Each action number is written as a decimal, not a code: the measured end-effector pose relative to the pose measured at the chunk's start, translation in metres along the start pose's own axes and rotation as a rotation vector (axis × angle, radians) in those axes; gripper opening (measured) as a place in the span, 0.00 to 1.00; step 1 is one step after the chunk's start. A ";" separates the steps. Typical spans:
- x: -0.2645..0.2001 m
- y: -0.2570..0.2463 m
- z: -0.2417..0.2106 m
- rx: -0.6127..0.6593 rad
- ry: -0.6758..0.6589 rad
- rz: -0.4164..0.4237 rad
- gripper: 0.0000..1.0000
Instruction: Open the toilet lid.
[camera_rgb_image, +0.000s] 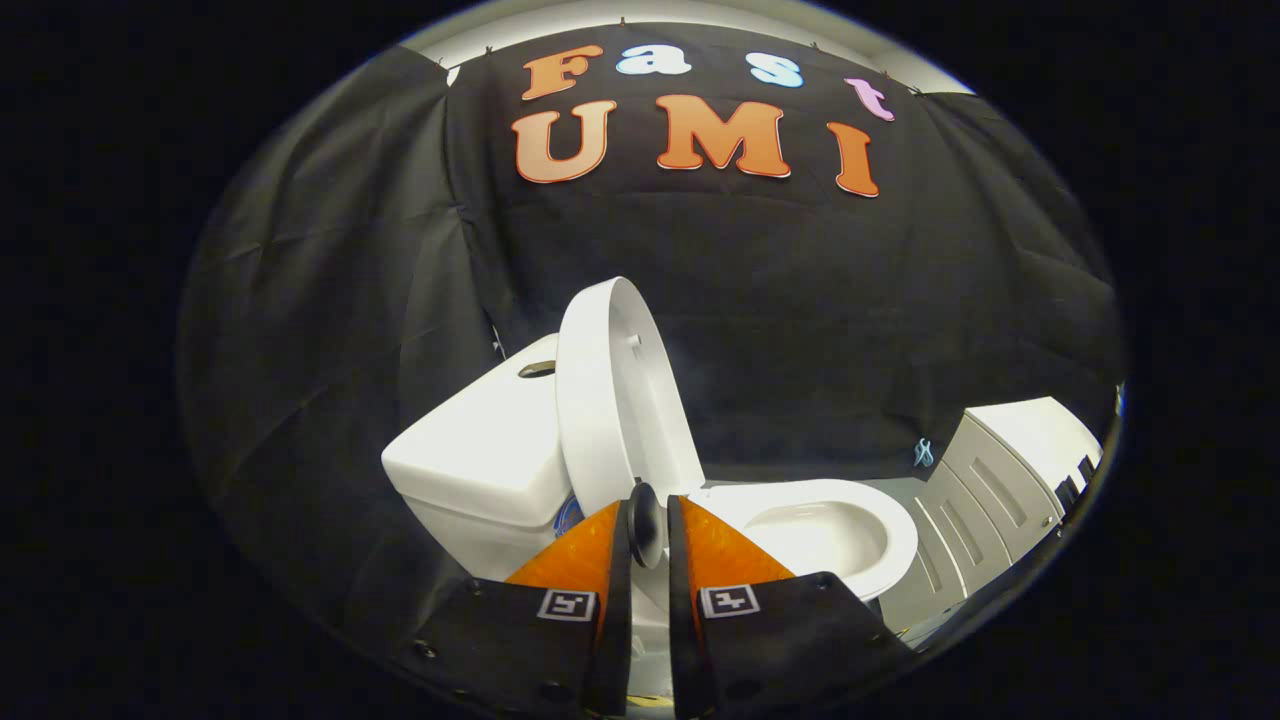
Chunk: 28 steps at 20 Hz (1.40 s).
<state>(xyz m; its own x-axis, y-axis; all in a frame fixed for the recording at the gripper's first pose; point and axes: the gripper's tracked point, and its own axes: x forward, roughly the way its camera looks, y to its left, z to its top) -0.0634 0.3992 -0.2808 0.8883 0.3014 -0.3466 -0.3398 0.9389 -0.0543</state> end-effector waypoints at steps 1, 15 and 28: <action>0.000 0.001 0.002 -0.007 -0.005 0.010 0.33; -0.055 -0.009 0.094 -0.081 -0.178 -0.008 0.98; -0.103 -0.056 0.151 0.017 -0.245 -0.048 0.99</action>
<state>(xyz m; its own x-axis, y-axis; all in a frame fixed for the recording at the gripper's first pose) -0.0893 0.3404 -0.1001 0.9523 0.2861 -0.1065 -0.2924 0.9551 -0.0486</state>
